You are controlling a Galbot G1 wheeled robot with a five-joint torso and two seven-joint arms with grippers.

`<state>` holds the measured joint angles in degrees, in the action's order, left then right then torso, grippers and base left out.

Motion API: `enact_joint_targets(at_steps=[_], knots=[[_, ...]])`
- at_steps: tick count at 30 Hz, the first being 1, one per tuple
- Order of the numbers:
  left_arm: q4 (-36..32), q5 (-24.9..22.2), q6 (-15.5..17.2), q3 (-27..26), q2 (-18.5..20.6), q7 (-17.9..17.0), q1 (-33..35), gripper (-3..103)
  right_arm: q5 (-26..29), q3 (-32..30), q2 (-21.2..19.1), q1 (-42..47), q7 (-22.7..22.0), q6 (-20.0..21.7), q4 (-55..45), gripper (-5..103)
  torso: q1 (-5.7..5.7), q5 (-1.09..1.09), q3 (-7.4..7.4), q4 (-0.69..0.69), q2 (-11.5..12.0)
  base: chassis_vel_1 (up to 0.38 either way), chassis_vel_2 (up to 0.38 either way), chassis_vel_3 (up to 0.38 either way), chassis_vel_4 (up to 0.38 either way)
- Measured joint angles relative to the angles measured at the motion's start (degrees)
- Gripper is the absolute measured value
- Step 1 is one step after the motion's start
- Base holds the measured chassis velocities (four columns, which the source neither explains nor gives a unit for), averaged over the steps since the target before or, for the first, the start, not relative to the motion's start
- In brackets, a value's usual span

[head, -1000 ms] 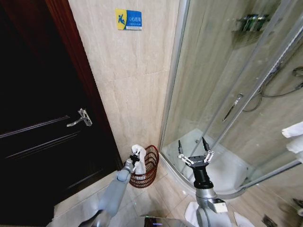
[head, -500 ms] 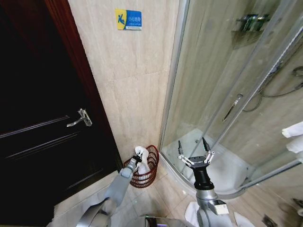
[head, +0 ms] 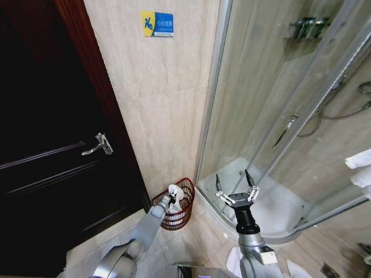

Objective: Discard the used towel into the hamper.

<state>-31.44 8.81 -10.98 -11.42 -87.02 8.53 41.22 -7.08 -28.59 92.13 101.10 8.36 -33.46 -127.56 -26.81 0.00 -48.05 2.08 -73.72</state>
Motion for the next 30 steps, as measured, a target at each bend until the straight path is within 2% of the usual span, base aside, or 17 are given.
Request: enact_joint_targets(at_steps=[5,6,8,10,13,17,19,22,23,25,28,29,30], knots=[[1.3,0.3,1.0,0.4,-0.7,-1.0,-0.9,6,-0.2,0.0,0.0,0.1,0.0,-0.1,0.1,100,0.0,0.0,0.0,0.0,0.0,0.0,0.0,0.0,0.0],[1.4,0.3,1.1,0.5,-0.7,-1.1,-1.0,2,-0.2,0.0,0.0,0.1,0.0,-0.1,0.1,100,0.0,0.0,0.0,0.0,0.0,0.0,0.0,0.0,0.0],[1.7,0.4,1.9,0.8,-0.9,-1.6,-1.0,6,-0.2,0.0,0.0,0.2,0.0,-0.2,0.1,100,0.0,0.0,0.0,0.0,0.0,0.0,0.0,0.0,0.0],[1.7,0.9,2.7,1.0,-0.9,-1.9,-1.0,17,-0.2,0.0,0.0,0.3,0.0,-0.3,0.2,100,0.0,0.0,0.0,0.0,0.0,0.0,0.0,0.0,0.0],[1.4,1.4,3.7,1.1,-1.0,-2.3,-0.8,22,-0.2,0.1,0.0,0.3,0.0,-0.3,0.2,100,0.0,0.0,0.0,0.0,0.0,0.0,0.0,0.0,0.0],[0.1,3.2,6.2,1.3,-0.9,-2.4,0.2,43,-0.4,0.2,0.0,0.4,0.0,-0.4,0.3,100,0.0,0.0,0.0,0.0,0.0,0.0,0.0,0.0,0.0],[-0.2,3.6,6.5,1.3,-0.9,-2.3,0.5,43,-0.4,0.2,0.0,0.4,0.0,-0.4,0.3,100,0.0,0.0,0.0,0.0,0.0,0.0,0.0,0.0,0.0],[-1.3,3.9,6.6,0.8,-0.6,-2.2,1.4,60,-0.2,0.3,0.0,0.4,-0.2,-0.4,0.1,100,0.0,0.0,0.0,0.0,0.0,0.0,0.0,0.0,0.0],[-1.3,3.9,6.6,0.8,-0.6,-2.2,1.4,60,-0.2,0.3,0.0,0.4,-0.2,-0.4,0.1,100,0.0,0.0,0.0,0.0,0.0,0.0,0.0,0.0,0.0],[-2.3,3.4,5.6,0.5,-0.1,-2.1,2.2,71,-0.1,0.2,0.0,0.3,-0.3,-0.3,0.1,100,0.0,0.0,0.0,0.0,0.0,0.0,0.0,0.0,0.0],[-3.4,2.7,4.7,0.2,0.4,-2.0,2.7,76,0.1,0.3,0.0,0.3,-0.3,-0.2,0.0,100,0.0,-0.01,0.0,0.0,0.0,0.0,0.0,0.0,0.0],[-4.8,1.8,4.3,0.0,1.1,-1.8,3.4,87,0.5,0.3,0.0,0.3,-0.4,0.0,-0.3,100,0.0,0.0,0.0,-0.01,0.0,0.0,0.0,0.0,0.0],[-5.9,1.1,4.2,-0.2,1.7,-1.6,4.0,87,0.7,0.3,0.0,0.3,-0.5,0.1,-0.6,100,0.0,-0.01,0.0,-0.01,0.0,0.0,0.0,0.0,0.0]])
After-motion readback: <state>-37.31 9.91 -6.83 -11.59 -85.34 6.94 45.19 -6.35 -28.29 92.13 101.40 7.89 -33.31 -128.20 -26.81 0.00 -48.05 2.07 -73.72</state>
